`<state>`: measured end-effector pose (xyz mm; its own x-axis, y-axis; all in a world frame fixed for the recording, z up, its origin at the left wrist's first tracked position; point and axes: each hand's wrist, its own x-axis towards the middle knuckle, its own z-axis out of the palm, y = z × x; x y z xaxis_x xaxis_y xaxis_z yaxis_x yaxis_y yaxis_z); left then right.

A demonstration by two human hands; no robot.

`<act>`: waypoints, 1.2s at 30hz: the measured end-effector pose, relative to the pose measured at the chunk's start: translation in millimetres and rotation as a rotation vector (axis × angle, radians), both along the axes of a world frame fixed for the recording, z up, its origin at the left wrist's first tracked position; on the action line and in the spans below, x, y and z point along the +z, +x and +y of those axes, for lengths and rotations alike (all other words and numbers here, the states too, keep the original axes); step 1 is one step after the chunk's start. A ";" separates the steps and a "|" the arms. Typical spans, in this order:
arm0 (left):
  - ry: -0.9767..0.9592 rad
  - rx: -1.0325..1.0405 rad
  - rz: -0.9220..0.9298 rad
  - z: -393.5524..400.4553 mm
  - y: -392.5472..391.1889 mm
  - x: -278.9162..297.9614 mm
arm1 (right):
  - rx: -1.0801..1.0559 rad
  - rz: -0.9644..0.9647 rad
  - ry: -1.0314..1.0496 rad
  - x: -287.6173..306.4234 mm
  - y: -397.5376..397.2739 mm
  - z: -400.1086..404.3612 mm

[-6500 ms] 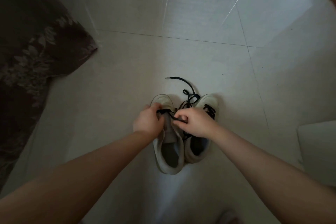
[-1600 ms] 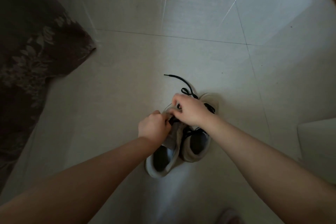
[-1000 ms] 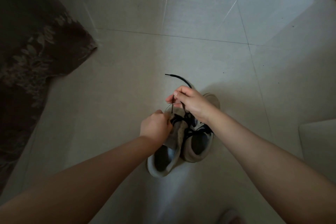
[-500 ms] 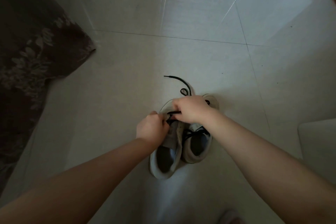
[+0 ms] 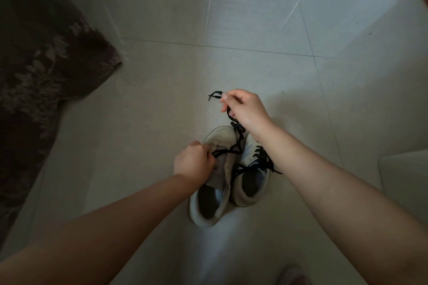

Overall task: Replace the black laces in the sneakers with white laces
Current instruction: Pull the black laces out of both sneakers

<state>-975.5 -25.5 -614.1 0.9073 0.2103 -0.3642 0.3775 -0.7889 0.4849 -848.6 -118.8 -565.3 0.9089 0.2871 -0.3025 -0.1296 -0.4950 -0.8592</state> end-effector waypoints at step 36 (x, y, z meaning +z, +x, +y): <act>0.012 -0.033 0.039 -6.8 5.1 -12.8 | 0.120 0.228 -0.173 -7.7 -17.2 -38.3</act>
